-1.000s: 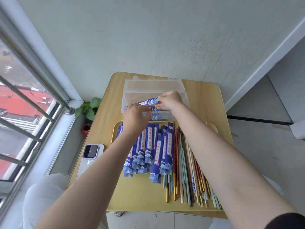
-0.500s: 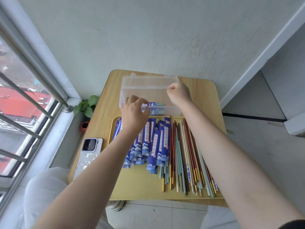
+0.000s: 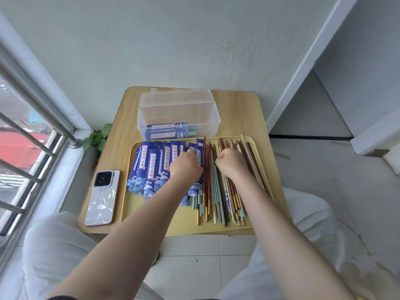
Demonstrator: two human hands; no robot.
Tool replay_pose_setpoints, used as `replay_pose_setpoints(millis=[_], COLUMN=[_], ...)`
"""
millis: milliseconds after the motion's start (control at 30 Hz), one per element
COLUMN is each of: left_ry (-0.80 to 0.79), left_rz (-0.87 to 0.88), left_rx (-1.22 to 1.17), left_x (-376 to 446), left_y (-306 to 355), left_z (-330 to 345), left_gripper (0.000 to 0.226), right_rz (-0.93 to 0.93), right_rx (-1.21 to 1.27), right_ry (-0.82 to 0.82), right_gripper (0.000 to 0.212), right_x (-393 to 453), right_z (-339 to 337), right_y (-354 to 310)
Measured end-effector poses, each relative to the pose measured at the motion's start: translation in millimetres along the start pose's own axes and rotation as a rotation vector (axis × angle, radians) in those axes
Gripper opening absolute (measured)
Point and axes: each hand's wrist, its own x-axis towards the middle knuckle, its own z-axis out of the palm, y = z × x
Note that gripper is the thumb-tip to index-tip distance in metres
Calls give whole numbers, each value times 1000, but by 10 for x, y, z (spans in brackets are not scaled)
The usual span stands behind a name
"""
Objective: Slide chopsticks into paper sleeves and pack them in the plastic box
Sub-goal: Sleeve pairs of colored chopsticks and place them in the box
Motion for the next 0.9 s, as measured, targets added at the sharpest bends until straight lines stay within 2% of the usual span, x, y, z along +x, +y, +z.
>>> replay_pose_setpoints(millis=[133,200,267,367,433,500,667,733,800,900], left_ry=[39,73,113,133,44,-71,-347,-370,-287,-41], left_rz=[-58,-77,-84,-99,-161,-141,66,100,98,131], left_rx=[-125,-214,-350,-712,-1006,-1119,-911,-807,-768,-751], left_x=[43,89,86,15,-85,-177,-318,-349,-386,-435], left_y=[-21,-83,-144,-223,-258,-310,-378,-337,-245,-102], left_z=[22,20,-35,-158,-221,-240,-248,-258,-265,-227], left_gripper=[16,5,16,23,19,19,17,18,10,37], right_rz=[-40,-73,-89,-91,-93,-85,-76,-80,-96,-69], right_rx=[-137,-164,-108,113,424,698,916,919,862,826], right_ry=[-75,-81,-14,35,-48,-110,-32,-29,-23,31], right_gripper=[10,14,13,13,18,23,28,21,14,7], right_x=[-116,-179,-227,-269,-300,-344,-349,-348,-369,-403], right_z=[146,211,232,172,117,68,-32,-74,-91,-77], right_y=[130,138,145,101,46,-19,-71,-58,-63,-85])
